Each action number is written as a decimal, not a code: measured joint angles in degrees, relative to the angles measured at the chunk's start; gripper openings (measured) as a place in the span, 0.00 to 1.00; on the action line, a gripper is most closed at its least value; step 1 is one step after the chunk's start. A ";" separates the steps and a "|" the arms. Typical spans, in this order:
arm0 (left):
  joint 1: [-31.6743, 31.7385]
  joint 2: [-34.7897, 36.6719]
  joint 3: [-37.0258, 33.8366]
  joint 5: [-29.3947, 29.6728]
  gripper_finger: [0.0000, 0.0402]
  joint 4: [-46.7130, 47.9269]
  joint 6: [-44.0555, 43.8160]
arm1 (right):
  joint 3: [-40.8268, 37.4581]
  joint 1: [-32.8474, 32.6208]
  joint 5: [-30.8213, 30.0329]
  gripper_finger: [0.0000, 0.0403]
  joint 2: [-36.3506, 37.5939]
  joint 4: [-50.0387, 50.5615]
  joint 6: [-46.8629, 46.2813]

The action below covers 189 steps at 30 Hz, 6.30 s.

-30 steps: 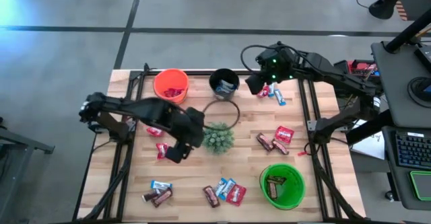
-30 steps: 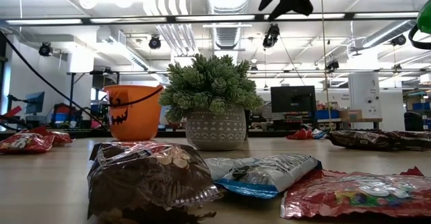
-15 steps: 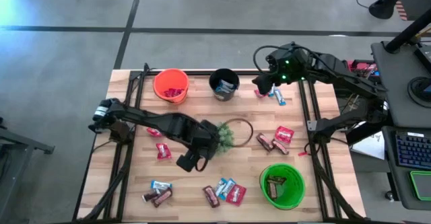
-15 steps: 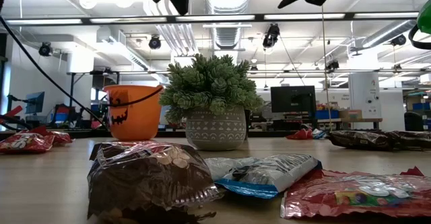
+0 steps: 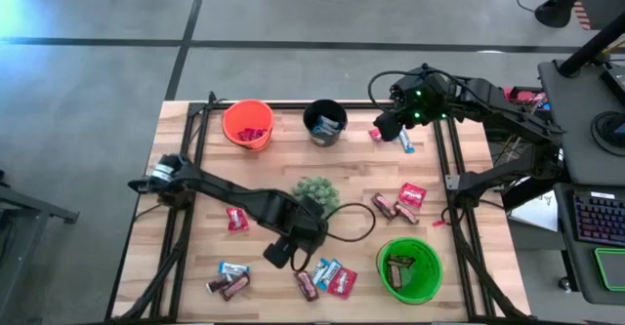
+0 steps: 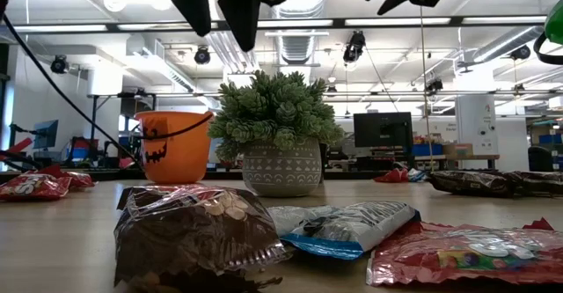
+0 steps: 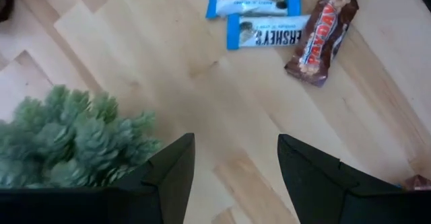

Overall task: Organize candy in baskets
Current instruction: Put the brown chocolate bar into the green bucket

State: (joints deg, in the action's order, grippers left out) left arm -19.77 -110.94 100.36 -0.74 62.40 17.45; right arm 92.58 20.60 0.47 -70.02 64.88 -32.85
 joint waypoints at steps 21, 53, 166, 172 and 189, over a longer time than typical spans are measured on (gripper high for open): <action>-5.91 -5.08 0.00 -0.29 0.48 -7.02 -1.33 | 0.00 -0.01 0.04 0.44 0.00 0.00 -0.20; -9.31 -13.45 0.00 -3.36 0.48 -13.86 -4.21 | 0.00 -1.62 1.52 0.44 -0.17 1.27 0.04; 26.86 -3.20 34.62 1.73 0.00 25.95 6.36 | -0.63 -3.91 11.59 0.44 -1.36 -9.59 21.52; 27.11 -1.82 34.62 1.69 0.00 23.73 8.57 | -0.74 -4.86 12.64 0.44 -3.36 -13.64 25.41; 27.76 0.12 34.62 1.69 0.00 19.53 10.30 | -0.35 -8.09 17.92 0.44 -8.50 -21.88 29.89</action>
State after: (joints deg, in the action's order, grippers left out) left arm 7.99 -110.83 134.98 0.95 81.93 27.75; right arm 92.23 12.51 18.39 -78.52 43.00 -2.96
